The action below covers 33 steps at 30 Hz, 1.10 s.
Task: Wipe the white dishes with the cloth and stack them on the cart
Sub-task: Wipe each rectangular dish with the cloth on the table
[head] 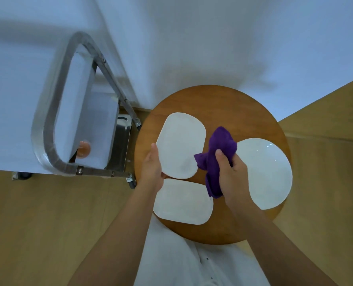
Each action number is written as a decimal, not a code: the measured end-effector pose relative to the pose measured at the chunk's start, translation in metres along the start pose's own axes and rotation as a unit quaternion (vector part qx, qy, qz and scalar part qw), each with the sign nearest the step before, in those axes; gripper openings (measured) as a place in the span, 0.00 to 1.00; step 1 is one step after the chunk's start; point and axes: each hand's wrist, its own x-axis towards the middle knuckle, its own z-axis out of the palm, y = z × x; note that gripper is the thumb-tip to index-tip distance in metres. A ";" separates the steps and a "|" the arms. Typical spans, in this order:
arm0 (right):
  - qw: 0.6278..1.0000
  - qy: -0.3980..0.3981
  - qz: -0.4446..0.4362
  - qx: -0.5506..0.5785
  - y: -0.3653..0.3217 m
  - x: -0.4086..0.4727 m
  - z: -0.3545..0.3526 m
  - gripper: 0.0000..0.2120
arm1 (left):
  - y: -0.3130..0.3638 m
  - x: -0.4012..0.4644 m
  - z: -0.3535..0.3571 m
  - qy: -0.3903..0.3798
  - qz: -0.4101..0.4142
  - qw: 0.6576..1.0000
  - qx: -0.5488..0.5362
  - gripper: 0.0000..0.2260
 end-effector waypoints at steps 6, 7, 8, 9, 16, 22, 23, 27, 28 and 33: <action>0.978 0.093 -0.166 -0.082 -0.026 -0.001 -0.002 0.04 | 0.002 -0.065 -0.003 -0.073 0.028 0.996 -0.035 0.16; 0.971 0.107 -0.183 -0.109 -0.029 0.000 -0.002 0.06 | 0.002 -0.075 -0.003 -0.080 0.030 0.996 -0.030 0.17; 0.964 0.120 -0.195 -0.136 -0.032 0.002 -0.002 0.09 | 0.002 -0.084 -0.002 -0.079 0.038 0.996 -0.012 0.17; 0.957 0.130 -0.199 -0.165 -0.035 0.004 -0.003 0.12 | 0.002 -0.091 -0.002 -0.075 0.050 0.996 0.010 0.16; 0.927 0.109 -0.191 -0.303 -0.051 0.000 0.002 0.16 | 0.005 -0.122 0.002 -0.056 0.124 0.987 0.083 0.14; 0.925 0.023 -0.271 -0.266 -0.059 -0.012 0.016 0.19 | 0.017 -0.128 -0.003 -0.077 0.187 0.973 0.114 0.18; 0.928 0.016 -0.278 -0.249 -0.058 -0.016 0.018 0.19 | 0.019 -0.129 -0.002 -0.074 0.194 0.972 0.113 0.18; 0.918 -0.027 -0.337 -0.206 -0.052 -0.037 0.025 0.18 | 0.027 -0.131 0.003 -0.069 0.228 0.965 0.111 0.23; 0.915 -0.058 -0.345 -0.198 -0.051 -0.042 0.026 0.18 | 0.028 -0.131 0.004 -0.064 0.235 0.965 0.099 0.24; 0.903 -0.207 -0.318 -0.202 -0.044 -0.053 0.020 0.16 | 0.033 -0.129 0.004 -0.047 0.212 0.976 0.000 0.29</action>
